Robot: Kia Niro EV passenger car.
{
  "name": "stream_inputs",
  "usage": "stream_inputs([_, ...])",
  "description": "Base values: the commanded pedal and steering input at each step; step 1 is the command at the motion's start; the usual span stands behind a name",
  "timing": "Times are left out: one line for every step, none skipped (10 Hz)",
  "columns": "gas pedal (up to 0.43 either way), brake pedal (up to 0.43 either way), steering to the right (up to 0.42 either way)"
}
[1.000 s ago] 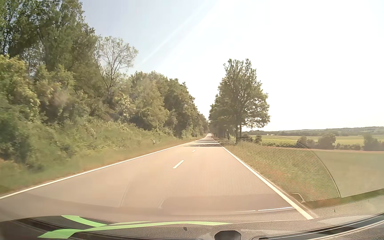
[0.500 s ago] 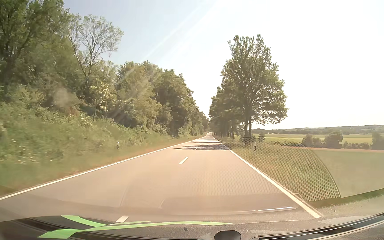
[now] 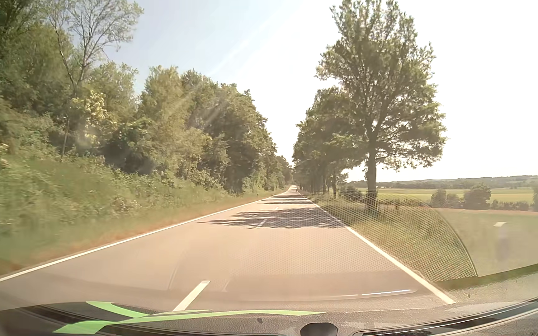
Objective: Follow the waypoints while adhering to traffic rules and regulations
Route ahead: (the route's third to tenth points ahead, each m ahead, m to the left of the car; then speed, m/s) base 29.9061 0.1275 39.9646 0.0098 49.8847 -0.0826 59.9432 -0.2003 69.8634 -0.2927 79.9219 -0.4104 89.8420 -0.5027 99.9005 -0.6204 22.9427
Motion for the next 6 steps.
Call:
stream_inputs([0.24,0.0,-0.001])
stream_inputs([0.228,0.0,-0.001])
stream_inputs([0.228,0.0,-0.001])
stream_inputs([0.24,0.0,0.0])
stream_inputs([0.248,0.0,0.0])
stream_inputs([0.26,0.0,0.0])
